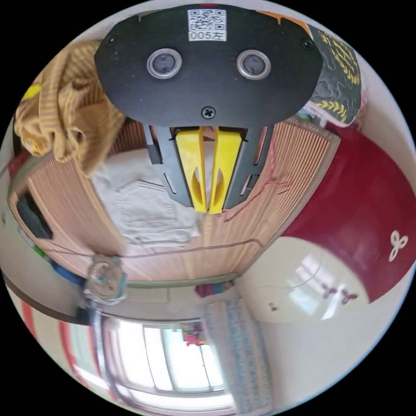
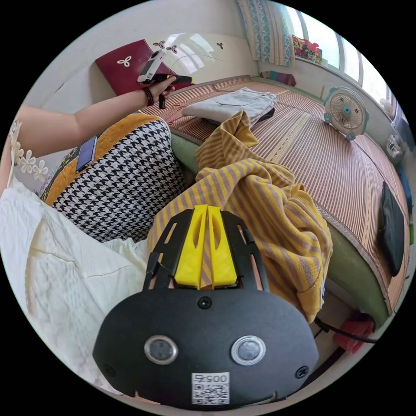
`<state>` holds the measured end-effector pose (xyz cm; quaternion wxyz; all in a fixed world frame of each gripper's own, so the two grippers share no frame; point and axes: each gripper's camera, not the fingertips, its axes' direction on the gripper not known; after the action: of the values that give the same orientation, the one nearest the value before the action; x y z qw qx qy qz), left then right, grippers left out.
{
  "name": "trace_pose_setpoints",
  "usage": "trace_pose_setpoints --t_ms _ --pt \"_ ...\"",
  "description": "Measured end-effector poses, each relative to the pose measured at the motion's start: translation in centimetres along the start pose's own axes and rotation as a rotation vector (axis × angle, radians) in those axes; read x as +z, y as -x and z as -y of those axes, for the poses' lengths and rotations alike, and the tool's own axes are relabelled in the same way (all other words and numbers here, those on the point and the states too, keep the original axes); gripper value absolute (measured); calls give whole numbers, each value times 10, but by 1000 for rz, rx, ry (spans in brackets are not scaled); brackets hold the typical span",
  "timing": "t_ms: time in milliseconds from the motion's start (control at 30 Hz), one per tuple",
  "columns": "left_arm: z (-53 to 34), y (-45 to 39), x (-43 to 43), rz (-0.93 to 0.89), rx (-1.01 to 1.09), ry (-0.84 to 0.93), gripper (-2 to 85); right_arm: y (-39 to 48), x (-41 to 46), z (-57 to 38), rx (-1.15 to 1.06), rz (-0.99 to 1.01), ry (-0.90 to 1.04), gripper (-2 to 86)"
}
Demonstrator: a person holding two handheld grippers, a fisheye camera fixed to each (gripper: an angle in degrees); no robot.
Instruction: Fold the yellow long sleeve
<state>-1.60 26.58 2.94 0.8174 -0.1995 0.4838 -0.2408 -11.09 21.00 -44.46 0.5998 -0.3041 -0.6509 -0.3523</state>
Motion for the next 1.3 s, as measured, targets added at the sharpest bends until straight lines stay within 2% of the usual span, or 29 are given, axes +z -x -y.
trace_pose_setpoints --t_ms 67,133,300,433,567,700,767,1000,1167,1300 --pt "-10 -56 -21 -168 147 -30 53 0 -3 -4 11 0 -12 -10" --pt "-18 -91 -30 -243 189 -36 69 0 -6 -7 17 4 -27 -10" --pt "-32 -160 -24 -388 192 16 78 9 -13 -13 -31 -8 -40 -9" --pt "-43 -217 -6 -470 332 131 79 15 -18 -25 -74 -66 -38 -9" --pt "-60 -257 30 -390 425 264 80 9 -23 -50 -48 -92 -42 -9" --pt "-73 -273 56 -349 416 346 79 -8 -28 -73 4 -73 -39 -9" --pt "-84 -283 69 -263 417 373 80 -17 -30 -81 15 -72 -37 -9" --pt "-100 -295 74 -212 325 355 78 -54 -32 -98 53 -56 -49 -9" --pt "-99 -308 74 -211 295 409 25 -69 -31 -105 54 -36 -62 -9" --pt "-101 -310 54 -152 276 363 15 -84 -39 -117 79 -60 -93 -8"
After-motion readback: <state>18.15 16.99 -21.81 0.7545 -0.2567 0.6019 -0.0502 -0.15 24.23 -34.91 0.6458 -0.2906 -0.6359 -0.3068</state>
